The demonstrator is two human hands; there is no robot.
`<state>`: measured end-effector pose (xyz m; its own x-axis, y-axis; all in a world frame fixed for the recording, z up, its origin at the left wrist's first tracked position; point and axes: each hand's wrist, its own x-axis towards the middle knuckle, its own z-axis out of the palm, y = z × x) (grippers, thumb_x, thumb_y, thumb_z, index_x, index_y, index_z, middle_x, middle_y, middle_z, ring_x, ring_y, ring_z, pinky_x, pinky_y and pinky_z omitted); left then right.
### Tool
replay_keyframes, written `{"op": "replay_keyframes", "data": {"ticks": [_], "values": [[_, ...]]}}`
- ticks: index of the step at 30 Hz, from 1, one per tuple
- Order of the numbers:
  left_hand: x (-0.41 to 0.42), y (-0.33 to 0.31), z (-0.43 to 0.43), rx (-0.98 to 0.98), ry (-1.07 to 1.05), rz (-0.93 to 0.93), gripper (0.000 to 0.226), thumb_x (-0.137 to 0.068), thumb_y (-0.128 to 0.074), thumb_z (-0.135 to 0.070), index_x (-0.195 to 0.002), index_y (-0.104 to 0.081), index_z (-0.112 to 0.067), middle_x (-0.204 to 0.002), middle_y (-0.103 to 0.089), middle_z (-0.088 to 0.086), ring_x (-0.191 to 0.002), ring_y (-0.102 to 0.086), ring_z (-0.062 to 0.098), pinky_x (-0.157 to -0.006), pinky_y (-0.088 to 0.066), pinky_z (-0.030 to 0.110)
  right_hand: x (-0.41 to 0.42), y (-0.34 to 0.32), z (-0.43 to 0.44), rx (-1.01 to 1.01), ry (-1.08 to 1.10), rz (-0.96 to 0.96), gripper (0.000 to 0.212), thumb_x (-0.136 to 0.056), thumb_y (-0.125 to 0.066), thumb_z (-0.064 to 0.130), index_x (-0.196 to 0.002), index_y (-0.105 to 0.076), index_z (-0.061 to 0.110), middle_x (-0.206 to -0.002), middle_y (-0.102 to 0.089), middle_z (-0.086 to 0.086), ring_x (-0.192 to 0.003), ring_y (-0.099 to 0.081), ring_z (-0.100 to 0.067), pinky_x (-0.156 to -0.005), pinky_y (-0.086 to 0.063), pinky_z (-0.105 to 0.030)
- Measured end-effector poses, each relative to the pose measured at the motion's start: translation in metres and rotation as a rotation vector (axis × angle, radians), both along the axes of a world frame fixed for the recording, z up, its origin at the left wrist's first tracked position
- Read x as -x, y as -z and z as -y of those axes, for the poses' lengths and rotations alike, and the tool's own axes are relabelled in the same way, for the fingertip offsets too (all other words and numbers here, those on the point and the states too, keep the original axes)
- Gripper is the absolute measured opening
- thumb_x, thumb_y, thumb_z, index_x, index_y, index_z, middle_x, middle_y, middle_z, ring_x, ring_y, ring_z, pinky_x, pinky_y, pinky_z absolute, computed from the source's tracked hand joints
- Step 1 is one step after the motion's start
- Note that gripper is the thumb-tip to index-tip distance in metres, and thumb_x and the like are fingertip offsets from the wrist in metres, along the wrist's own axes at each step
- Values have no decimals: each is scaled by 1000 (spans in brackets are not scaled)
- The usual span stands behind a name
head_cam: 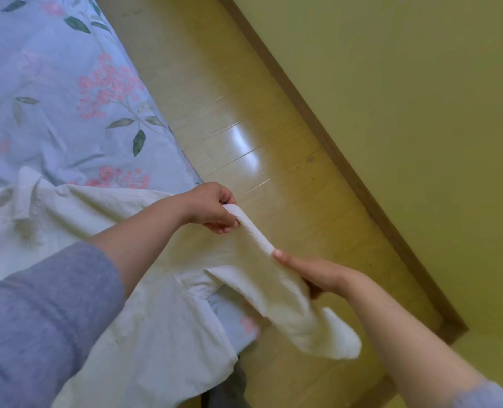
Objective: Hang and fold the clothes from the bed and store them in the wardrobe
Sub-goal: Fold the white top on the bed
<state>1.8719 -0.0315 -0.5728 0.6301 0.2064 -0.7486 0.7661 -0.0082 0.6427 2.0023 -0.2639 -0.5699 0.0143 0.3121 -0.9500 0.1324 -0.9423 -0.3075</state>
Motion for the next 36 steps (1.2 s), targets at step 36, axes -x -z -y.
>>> {"op": "replay_keyframes", "data": {"ticks": [36], "values": [[11,0,19,-308,-431,88,7,-93,-55,-11,-87,-58,-14,-94,-62,8,-101,-62,34,-92,-51,47,-58,-65,-9,-11,-372,599,48,-62,-79,52,-82,-66,11,-77,-68,-7,-66,-61,-20,-57,-42,-28]]}}
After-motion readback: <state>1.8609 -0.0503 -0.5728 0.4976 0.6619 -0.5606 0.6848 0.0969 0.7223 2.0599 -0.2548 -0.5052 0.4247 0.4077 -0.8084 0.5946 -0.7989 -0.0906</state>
